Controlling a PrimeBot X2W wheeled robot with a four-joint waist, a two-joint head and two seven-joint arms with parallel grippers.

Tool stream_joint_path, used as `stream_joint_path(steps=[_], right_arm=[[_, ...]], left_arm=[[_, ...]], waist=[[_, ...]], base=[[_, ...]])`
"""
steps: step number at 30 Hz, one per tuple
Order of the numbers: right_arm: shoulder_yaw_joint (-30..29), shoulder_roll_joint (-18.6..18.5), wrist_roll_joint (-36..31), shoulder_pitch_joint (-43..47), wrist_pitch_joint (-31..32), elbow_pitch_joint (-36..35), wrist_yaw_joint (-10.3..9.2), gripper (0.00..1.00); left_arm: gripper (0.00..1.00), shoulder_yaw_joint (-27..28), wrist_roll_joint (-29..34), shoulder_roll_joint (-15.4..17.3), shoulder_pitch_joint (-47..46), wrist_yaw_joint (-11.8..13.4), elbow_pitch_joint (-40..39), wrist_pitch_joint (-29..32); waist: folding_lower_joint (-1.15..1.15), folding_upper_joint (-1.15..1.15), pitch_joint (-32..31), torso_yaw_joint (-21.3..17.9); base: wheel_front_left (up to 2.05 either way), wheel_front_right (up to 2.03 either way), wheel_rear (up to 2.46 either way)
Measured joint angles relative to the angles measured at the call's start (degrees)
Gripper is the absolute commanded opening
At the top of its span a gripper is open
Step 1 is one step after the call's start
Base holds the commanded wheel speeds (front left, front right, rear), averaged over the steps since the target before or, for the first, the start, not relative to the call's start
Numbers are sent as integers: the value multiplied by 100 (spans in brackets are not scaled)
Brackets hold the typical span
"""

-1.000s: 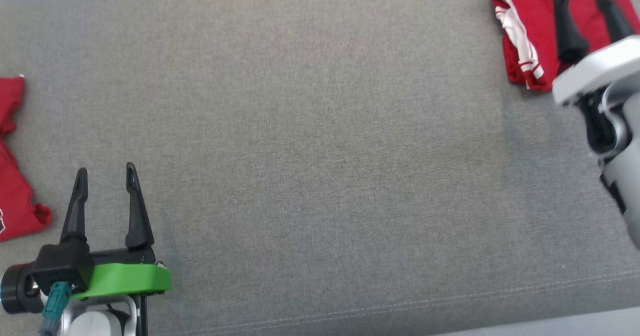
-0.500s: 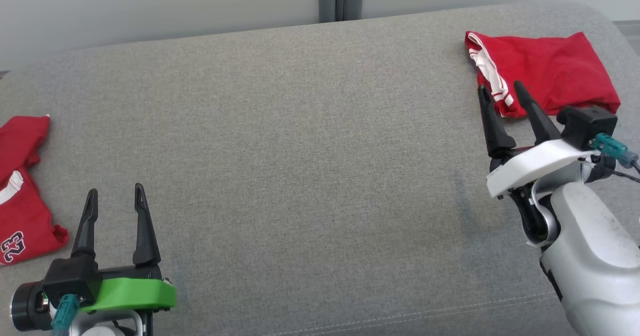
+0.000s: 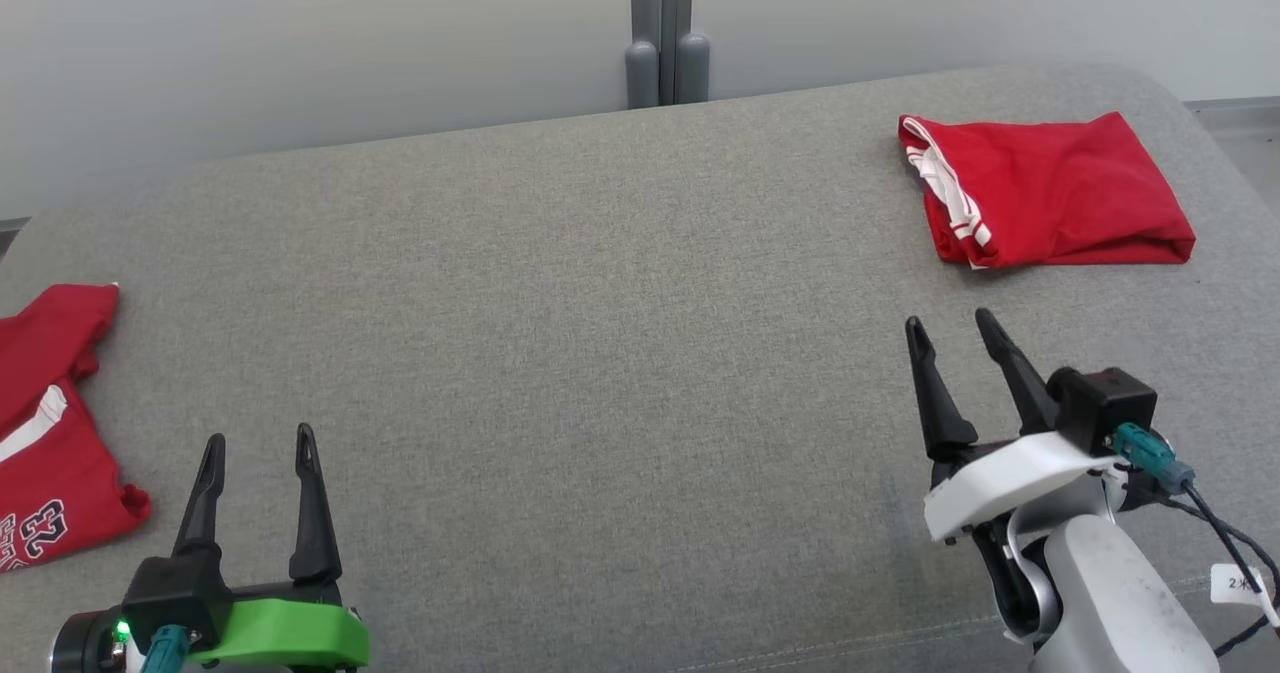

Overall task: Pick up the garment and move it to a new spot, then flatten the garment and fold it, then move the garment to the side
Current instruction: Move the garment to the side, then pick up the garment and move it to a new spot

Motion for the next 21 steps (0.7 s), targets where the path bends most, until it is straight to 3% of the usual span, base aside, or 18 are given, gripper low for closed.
stream_joint_path(steps=[7, 21], right_arm=[[-363, 261, -348, 582, 0, -277, 0, 100], [-627, 388, -558, 1105, 90, -602, 0, 100]], left_arm=[[100, -36, 142, 32, 68, 73, 156, 0], [100, 58, 215, 164, 282, 257, 316, 0]], waist=[[0, 0, -183, 16], [0, 0, -364, -2]], base=[[0, 0, 0], [0, 0, 0]])
